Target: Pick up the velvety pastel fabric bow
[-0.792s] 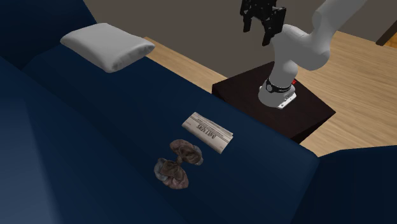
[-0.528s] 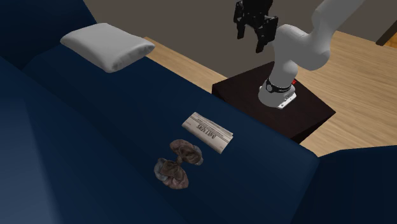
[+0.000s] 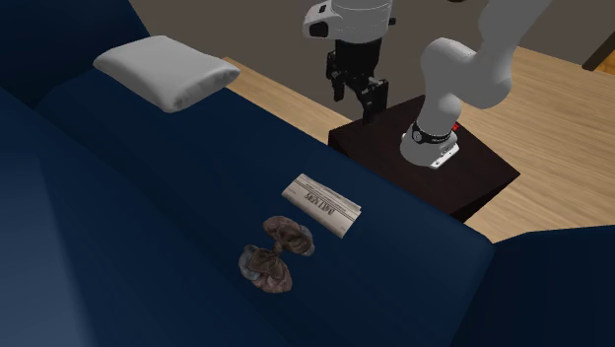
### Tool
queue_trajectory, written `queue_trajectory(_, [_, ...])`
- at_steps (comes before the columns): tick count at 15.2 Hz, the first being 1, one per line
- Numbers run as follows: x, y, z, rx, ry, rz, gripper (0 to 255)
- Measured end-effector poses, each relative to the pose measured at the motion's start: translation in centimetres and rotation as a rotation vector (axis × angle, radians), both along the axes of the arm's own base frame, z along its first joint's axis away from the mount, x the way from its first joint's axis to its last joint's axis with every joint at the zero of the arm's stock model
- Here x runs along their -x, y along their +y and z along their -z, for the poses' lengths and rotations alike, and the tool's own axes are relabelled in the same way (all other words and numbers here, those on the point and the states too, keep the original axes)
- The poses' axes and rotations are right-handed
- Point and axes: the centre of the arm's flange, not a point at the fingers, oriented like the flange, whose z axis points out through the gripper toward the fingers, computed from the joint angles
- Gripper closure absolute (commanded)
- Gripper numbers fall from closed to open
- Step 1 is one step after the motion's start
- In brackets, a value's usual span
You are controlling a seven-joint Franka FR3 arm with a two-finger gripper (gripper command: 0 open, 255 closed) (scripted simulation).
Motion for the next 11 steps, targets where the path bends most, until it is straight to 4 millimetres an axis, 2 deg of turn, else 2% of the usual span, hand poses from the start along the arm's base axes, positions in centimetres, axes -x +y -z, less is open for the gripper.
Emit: queue_trajectory(11, [-10.6,3.4,9.3,0.018,0.02,-0.134,0])
